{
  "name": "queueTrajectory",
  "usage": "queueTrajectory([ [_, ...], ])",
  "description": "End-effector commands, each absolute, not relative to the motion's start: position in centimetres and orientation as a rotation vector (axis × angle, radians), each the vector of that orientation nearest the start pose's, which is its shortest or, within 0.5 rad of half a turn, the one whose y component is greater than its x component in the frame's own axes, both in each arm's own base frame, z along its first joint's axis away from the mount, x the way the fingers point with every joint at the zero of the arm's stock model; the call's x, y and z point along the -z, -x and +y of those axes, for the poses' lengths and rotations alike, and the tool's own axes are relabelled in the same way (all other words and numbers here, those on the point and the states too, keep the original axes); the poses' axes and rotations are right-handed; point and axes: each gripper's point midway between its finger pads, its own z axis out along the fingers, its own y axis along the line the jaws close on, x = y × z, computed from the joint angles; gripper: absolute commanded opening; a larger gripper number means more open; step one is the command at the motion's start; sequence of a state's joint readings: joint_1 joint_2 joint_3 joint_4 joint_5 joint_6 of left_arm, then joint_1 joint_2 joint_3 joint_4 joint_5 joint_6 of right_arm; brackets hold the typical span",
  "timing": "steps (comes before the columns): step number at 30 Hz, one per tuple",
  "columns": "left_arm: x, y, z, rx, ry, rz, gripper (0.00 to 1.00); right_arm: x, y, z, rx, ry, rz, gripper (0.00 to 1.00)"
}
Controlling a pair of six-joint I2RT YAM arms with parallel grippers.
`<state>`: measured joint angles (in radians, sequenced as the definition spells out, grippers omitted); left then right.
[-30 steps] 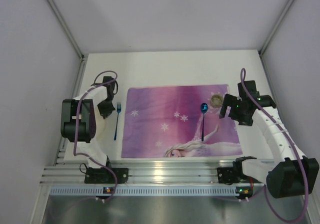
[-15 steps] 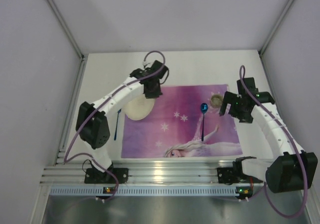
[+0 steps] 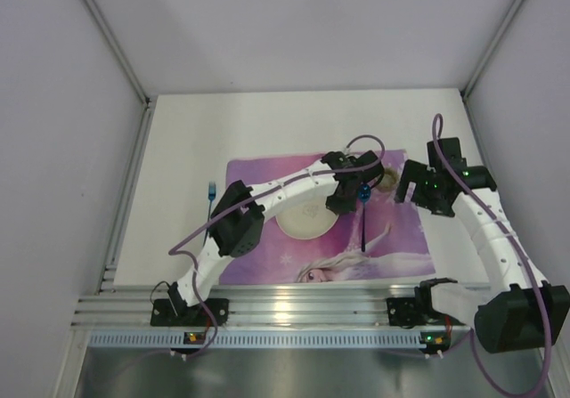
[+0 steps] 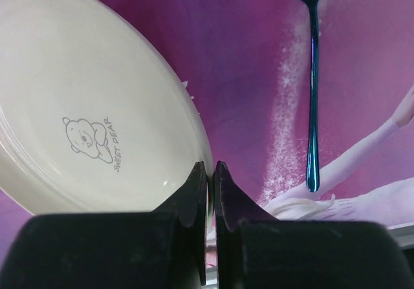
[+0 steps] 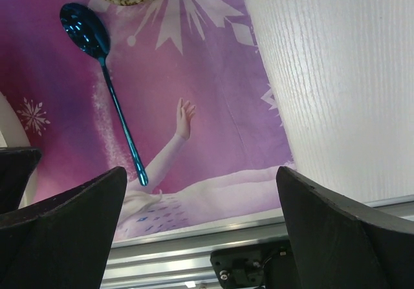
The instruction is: Set the dinner table for one person
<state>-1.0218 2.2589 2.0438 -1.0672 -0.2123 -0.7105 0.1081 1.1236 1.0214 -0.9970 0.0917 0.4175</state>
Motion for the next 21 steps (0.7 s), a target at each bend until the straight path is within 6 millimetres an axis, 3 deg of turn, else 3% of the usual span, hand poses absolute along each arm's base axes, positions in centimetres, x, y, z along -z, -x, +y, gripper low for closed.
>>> queueTrajectory([
  [1,-6.8,-23.6,-42.3,0.314,-0.366,2.891,0.0,-15.2,-22.7,1.8,-0.011,-0.425,2.6,1.0],
  [5,-5.7,-21.3,-44.2,0.427,-0.445,2.945,0.0,-15.1,-22.4,1.6,-0.002,-0.423,2.603,1.0],
  [7,-5.0,-20.6,-44.7,0.457,-0.48,2.978,0.05,-15.1,-22.5,1.7,-0.009,-0.423,2.601,1.0],
  [8,-4.8,-20.3,-44.8,0.467,-0.489,2.986,0.21,-15.1,-22.5,1.7,-0.01,-0.423,2.604,1.0],
  [10,-4.2,-19.8,-44.9,0.478,-0.504,3.014,0.4,-15.1,-22.6,1.7,-0.01,-0.419,2.608,1.0],
  [11,-3.8,-19.5,-44.9,0.483,-0.515,3.035,0.56,-15.0,-22.7,1.7,-0.008,-0.417,2.611,1.0],
  [13,-4.4,-19.5,-44.5,0.469,-0.521,3.028,0.68,-15.1,-22.8,1.7,-0.003,-0.41,2.61,1.0],
  [15,-5.6,-21.0,-43.6,0.389,-0.504,2.959,0.79,-15.2,-22.9,1.6,0.0,-0.411,2.605,1.0],
  [16,-7.4,-21.7,-42.4,0.344,-0.488,2.922,0.81,-15.3,-22.8,1.6,-0.001,-0.406,2.606,1.0],
  [17,-8.2,-23.7,-40.8,0.278,-0.422,2.875,0.83,-15.4,-22.8,1.6,-0.003,-0.408,2.601,1.0],
  [18,-8.2,-24.3,-39.1,0.234,-0.385,2.878,0.84,-15.4,-22.8,1.6,0.0,-0.409,2.599,1.0],
  [19,-10.4,-25.2,-37.8,0.267,-0.33,2.845,0.84,-15.3,-22.7,1.6,-0.002,-0.41,2.601,1.0],
  [20,-11.0,-27.7,-35.5,0.272,-0.22,2.83,0.83,-15.3,-22.6,1.7,-0.006,-0.409,2.6,1.0],
  [21,-11.4,-28.5,-33.9,0.283,-0.17,2.824,0.83,-15.3,-22.6,1.6,-0.006,-0.409,2.601,1.0],
])
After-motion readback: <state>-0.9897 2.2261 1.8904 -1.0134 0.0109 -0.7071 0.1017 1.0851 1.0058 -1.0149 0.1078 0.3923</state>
